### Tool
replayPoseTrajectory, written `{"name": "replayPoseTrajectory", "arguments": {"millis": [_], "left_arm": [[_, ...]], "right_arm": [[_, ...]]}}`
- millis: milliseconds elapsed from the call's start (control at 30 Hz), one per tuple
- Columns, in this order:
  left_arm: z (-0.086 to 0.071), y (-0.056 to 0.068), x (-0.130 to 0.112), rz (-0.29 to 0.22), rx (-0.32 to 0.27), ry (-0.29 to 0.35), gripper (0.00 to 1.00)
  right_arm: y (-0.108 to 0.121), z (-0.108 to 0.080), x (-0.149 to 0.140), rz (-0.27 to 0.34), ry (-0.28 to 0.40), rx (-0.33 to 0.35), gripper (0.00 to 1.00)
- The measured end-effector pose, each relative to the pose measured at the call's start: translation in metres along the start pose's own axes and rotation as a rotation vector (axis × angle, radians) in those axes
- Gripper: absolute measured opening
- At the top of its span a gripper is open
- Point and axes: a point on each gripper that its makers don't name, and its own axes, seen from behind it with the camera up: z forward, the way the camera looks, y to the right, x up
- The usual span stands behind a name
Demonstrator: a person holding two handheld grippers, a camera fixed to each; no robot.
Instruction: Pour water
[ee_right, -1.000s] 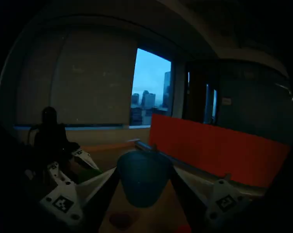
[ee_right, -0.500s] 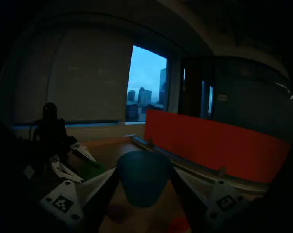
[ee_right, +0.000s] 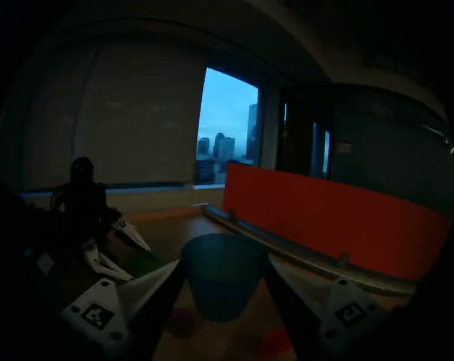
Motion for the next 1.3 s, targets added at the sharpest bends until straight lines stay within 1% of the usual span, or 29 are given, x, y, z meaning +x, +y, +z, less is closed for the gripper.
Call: {"name": "replayPoseTrajectory", "arguments": {"millis": [167, 467, 700, 867, 1000, 1300], "left_arm": [[0.002, -0.003, -0.011, 0.002, 0.005, -0.039, 0.85], [0.003, -0.005, -0.031, 0.005, 0.004, -0.105, 0.85], [0.006, -0.01, -0.053, 0.012, 0.009, -0.17, 0.85], [0.009, -0.011, -0.061, 0.015, 0.005, -0.195, 0.86], [0.012, -0.012, -0.068, 0.015, 0.0, -0.215, 0.86], [0.018, -0.015, -0.084, 0.024, -0.002, -0.269, 0.86]], "right_arm": [[-0.005, -0.001, -0.012, 0.002, -0.028, 0.021, 0.96], [-0.015, -0.001, -0.039, -0.012, -0.107, 0.05, 0.96], [-0.023, 0.001, -0.06, -0.004, -0.159, 0.073, 0.97], [-0.029, 0.002, -0.074, 0.0, -0.198, 0.095, 0.97], [-0.036, 0.004, -0.085, -0.01, -0.226, 0.112, 0.97], [-0.046, 0.007, -0.109, -0.015, -0.274, 0.142, 0.97]]}}
